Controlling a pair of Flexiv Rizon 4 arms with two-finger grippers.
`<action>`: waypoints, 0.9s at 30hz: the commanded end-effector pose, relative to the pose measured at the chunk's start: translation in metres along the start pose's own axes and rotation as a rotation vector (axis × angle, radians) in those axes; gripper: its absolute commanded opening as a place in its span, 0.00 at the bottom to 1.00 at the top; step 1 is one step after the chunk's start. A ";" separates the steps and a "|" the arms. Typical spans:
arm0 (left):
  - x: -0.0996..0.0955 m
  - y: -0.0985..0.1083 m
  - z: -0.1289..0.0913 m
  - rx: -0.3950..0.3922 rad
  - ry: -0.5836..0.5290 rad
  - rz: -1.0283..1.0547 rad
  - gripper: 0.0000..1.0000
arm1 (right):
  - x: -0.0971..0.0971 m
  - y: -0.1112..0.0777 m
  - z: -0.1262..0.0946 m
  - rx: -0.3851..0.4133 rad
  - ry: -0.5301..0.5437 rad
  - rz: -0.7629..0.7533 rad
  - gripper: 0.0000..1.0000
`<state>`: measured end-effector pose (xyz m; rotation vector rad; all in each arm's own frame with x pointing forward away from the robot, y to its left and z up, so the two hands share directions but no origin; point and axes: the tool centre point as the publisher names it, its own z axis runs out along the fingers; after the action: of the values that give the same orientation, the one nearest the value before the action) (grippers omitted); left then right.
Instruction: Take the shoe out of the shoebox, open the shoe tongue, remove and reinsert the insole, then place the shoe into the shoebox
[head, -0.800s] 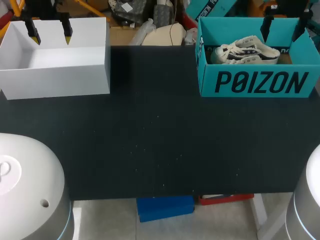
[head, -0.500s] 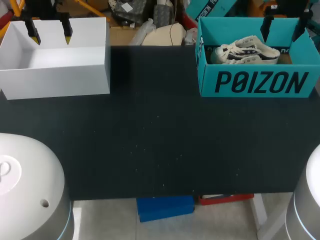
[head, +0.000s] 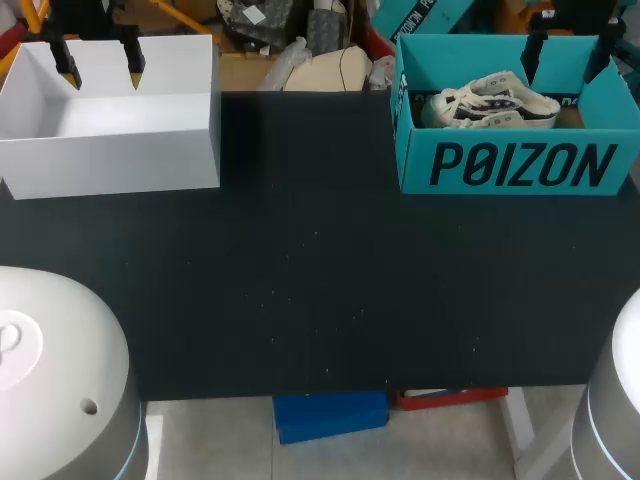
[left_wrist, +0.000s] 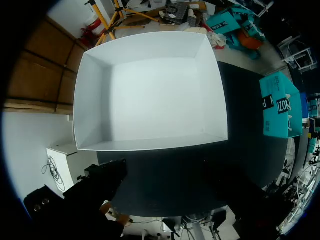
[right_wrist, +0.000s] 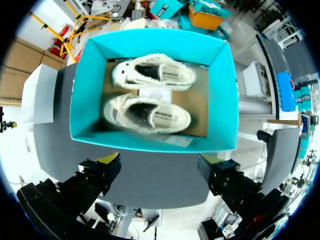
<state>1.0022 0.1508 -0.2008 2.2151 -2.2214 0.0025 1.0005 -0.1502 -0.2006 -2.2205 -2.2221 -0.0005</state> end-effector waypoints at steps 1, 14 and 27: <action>0.001 0.001 -0.001 -0.001 -0.003 -0.002 1.00 | 0.000 0.000 0.000 0.000 -0.001 0.000 1.00; 0.001 0.001 -0.001 -0.001 -0.003 -0.002 1.00 | -0.007 0.003 -0.008 -0.032 -0.001 -0.431 1.00; 0.001 0.001 -0.001 -0.001 -0.003 -0.002 1.00 | -0.006 -0.005 -0.018 -0.023 0.023 -0.928 1.00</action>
<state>1.0022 0.1508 -0.2008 2.2153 -2.2213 0.0025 0.9960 -0.1543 -0.1826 -1.5409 -2.7396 -0.0359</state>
